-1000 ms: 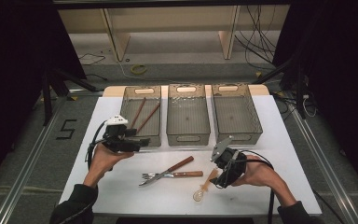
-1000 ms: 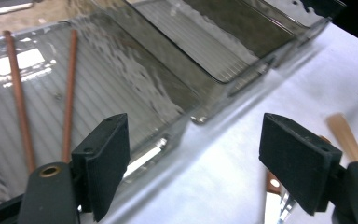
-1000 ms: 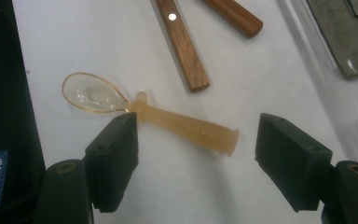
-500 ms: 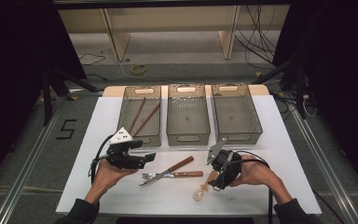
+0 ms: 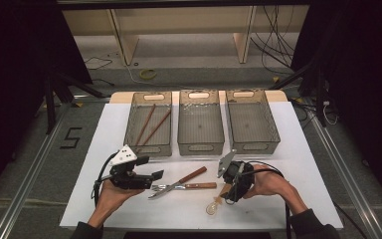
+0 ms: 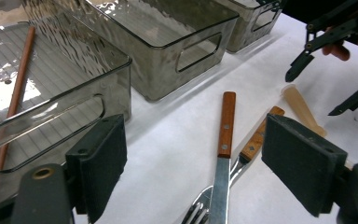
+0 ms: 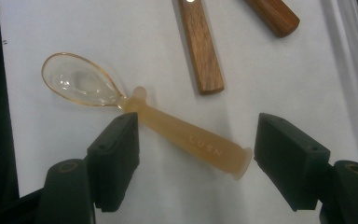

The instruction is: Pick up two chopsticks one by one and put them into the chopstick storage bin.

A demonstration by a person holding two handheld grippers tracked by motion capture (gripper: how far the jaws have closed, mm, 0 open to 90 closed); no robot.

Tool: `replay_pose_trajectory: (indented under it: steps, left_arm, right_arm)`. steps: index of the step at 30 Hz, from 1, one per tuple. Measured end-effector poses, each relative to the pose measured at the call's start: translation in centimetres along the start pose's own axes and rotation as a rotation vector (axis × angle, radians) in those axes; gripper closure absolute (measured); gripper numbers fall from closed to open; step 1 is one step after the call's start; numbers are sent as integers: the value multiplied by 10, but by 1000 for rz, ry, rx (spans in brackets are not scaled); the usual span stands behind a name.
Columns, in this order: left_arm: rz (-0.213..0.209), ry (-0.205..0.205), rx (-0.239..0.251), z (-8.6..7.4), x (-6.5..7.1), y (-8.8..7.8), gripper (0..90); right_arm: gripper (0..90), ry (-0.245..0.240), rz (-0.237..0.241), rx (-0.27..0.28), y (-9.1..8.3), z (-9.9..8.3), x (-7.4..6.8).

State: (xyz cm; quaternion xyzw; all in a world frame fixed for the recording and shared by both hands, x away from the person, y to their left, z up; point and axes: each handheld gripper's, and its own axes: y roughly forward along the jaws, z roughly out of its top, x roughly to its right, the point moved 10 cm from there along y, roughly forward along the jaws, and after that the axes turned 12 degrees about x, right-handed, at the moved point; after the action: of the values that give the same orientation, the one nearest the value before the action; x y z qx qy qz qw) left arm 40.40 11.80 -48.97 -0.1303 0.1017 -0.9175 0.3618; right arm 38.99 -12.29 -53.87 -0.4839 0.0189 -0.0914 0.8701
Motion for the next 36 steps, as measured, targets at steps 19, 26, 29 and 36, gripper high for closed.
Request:
replay_pose_trajectory:
  steps: [19, 26, 29, 36]
  left_arm:
    - [3, 10, -6, -7, 1, -3, 208]
    - [0, 5, -11, -9, 1, -2, 210]
    - [-3, 7, -14, -10, 1, -1, 211]
    - [-6, 7, -16, -11, 2, -1, 212]
  right_arm:
    - [320, -49, 30, -36, 11, -5, 3]
    - [326, -63, 25, -55, 13, -8, 4]
    - [339, -79, 32, -56, 13, -8, 2]
    - [344, -93, 50, -76, 13, -9, 1]
